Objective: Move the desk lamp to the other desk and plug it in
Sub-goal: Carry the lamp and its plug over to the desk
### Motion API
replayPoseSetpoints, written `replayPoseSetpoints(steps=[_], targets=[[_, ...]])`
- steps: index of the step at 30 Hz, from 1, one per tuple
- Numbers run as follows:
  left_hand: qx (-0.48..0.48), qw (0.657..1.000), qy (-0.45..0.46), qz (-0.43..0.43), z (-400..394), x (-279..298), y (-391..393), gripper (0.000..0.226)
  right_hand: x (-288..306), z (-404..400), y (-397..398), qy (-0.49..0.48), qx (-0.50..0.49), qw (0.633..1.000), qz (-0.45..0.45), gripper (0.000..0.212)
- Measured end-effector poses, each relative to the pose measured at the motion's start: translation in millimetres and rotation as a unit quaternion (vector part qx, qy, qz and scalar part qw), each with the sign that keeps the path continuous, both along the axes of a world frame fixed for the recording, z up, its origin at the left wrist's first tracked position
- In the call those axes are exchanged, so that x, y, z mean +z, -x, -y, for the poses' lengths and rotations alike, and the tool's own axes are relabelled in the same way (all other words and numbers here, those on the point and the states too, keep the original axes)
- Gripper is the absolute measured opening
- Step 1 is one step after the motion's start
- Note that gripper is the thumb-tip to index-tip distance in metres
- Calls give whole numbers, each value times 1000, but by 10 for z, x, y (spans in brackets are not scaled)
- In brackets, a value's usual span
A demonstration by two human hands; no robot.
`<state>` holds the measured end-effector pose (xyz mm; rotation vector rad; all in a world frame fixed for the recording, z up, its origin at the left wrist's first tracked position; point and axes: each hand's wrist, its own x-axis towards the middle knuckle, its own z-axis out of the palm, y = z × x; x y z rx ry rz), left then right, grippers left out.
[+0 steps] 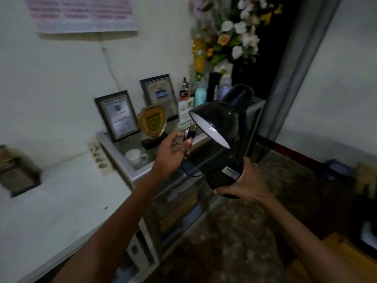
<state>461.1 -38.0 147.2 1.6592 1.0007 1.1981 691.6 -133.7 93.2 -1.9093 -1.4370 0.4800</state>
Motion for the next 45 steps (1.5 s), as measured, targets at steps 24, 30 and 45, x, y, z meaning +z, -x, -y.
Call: replayPoseSetpoints(steps=[24, 30, 45], targets=[[-127, 973, -192, -33, -2997, -506, -5069, 1, -476, -1306, -4182, 35, -215, 976, -31, 128], [-153, 980, -102, -77, -3319, -479, -6745, 10, -622, -1696, -5586, 44, -252, 964, -66, 129], [-347, 936, -52, -31, -4565, -702, -10168, 14, -659, -2803, -8642, 37, -389, 920, -39, 126]])
